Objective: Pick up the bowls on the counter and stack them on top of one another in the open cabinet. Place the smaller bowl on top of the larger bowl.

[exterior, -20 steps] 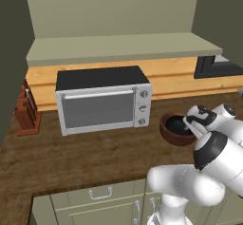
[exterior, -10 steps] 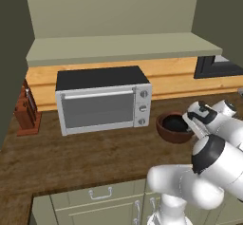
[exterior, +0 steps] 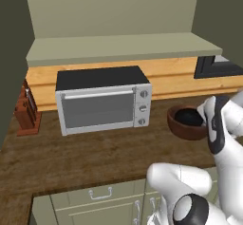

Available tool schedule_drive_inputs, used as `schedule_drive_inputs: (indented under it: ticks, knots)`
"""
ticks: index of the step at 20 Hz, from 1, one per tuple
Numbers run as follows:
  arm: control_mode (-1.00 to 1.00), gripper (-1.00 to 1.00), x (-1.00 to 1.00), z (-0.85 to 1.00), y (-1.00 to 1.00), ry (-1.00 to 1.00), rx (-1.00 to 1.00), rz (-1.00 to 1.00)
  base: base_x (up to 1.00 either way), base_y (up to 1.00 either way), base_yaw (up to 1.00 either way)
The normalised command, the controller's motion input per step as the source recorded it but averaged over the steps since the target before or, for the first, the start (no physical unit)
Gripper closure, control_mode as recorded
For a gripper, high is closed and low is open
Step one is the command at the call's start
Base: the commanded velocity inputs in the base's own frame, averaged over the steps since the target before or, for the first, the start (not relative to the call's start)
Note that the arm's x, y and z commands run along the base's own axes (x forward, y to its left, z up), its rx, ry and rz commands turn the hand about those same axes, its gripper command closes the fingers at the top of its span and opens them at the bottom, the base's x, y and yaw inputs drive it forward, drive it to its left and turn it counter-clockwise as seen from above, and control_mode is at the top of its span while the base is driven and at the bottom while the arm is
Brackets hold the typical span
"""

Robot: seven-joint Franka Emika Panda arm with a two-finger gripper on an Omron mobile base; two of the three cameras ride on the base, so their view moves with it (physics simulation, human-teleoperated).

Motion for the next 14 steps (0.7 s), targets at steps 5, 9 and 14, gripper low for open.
schedule_drive_inputs:
  ticks: [5,9,14]
  knots:
    - [-1.0,1.0,-0.78,1.0,0.14,0.0,0.0,-0.05,0.0,0.0,0.0]
    - [-1.0,1.0,-0.51,1.0,0.18,-0.07,-0.01,0.0,0.0,0.0,0.0]
    - [-1.0,1.0,-0.18,1.0,0.32,-0.1,-0.1,0.0,0.0,0.0,0.0]
